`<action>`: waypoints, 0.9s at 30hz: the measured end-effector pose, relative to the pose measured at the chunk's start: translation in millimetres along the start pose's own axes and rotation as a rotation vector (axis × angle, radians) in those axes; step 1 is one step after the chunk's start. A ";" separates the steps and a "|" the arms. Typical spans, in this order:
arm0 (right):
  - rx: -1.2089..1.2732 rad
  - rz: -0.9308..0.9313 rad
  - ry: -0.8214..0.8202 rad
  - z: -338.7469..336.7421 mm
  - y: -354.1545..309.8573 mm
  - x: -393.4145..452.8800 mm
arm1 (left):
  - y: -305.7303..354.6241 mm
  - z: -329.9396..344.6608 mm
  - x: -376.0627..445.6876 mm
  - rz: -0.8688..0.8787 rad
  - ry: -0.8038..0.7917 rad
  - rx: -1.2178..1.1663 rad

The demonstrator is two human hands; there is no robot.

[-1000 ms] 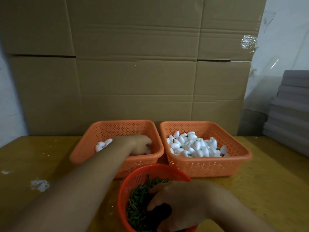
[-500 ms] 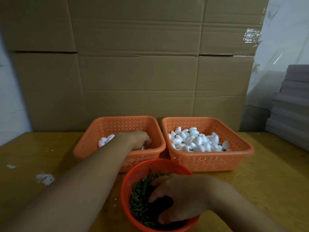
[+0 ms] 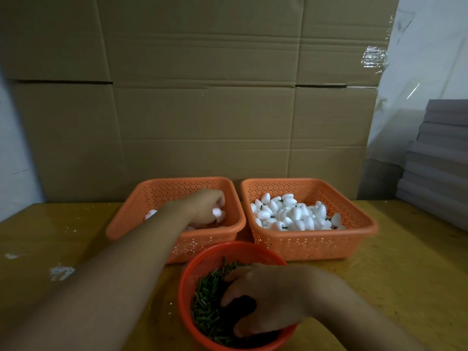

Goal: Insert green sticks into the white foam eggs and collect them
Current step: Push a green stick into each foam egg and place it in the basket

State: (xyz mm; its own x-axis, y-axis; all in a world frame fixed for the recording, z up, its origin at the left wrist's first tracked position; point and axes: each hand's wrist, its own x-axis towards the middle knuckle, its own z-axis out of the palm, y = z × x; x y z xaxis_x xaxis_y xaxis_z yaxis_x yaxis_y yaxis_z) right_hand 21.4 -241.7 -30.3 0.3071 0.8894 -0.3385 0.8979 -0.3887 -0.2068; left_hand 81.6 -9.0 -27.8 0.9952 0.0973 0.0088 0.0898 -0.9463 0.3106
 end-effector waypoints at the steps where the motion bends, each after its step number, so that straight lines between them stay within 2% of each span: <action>1: 0.008 -0.011 0.031 0.5 1.1 1.0 | -0.9 -3.0 -0.2 0.027 0.066 -0.054; 5: 0.064 0.016 0.279 9.3 5.3 10.0 | 2.4 -15.1 -21.1 0.160 0.326 -0.290; 7: 0.083 0.037 0.391 15.9 8.1 16.6 | 4.3 -17.5 -38.2 0.193 0.362 -0.406; 16: 0.105 0.023 0.463 20.5 12.3 24.1 | 11.4 -15.2 -109.9 0.283 0.305 -0.582; 20: 0.146 0.017 0.520 15.2 11.6 19.9 | 12.2 -8.4 -121.8 0.251 0.245 -0.563; 27: 0.256 0.010 0.671 9.7 15.5 17.3 | 11.7 -3.2 -127.5 0.291 0.242 -0.686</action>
State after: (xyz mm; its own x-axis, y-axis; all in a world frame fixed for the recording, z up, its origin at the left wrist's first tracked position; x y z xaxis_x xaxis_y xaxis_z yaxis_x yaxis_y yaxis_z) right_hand 37.5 -234.7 -48.2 0.5166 0.8097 0.2783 0.8169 -0.3687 -0.4435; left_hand -44.3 -31.5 -22.3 0.9318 0.0135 0.3627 -0.2961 -0.5497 0.7811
